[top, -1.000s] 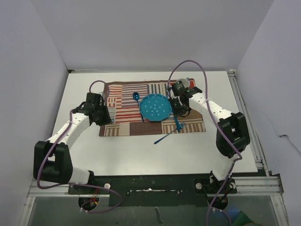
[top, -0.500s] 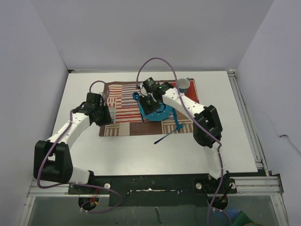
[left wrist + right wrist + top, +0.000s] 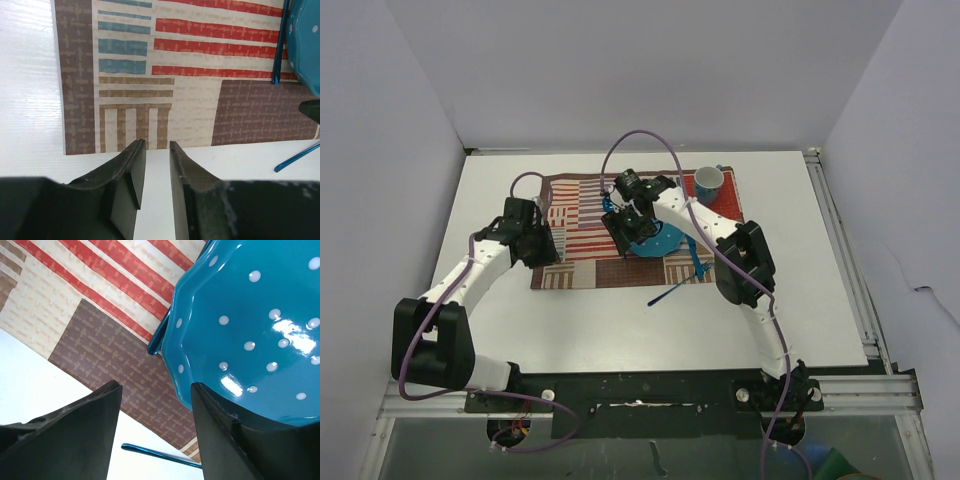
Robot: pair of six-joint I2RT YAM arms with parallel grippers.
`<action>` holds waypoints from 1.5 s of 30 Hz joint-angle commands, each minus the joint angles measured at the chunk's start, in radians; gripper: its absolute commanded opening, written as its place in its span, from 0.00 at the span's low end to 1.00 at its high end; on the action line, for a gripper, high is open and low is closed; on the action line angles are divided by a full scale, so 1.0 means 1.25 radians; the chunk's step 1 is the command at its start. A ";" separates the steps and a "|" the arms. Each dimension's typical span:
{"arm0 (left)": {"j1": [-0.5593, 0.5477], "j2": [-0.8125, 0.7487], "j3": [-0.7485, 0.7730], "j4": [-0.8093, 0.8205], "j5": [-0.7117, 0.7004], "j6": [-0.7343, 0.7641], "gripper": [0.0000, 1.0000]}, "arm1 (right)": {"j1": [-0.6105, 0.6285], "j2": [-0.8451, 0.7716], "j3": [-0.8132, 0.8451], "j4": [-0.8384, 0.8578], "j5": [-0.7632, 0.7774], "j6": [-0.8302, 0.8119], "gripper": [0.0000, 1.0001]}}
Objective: Set the dinner table for one person
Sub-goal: Place the knife on the napkin, then pick up the spoon from the napkin.
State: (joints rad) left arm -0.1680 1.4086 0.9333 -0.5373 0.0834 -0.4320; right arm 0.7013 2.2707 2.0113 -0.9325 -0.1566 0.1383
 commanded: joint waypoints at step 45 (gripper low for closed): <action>0.006 -0.011 0.001 0.031 0.002 0.012 0.26 | 0.023 0.029 -0.016 0.008 -0.011 -0.009 0.59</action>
State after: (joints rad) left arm -0.1680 1.4086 0.9310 -0.5373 0.0795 -0.4324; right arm 0.7597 2.3482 1.9999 -0.9466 -0.1806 0.1375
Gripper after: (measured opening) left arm 0.260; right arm 0.585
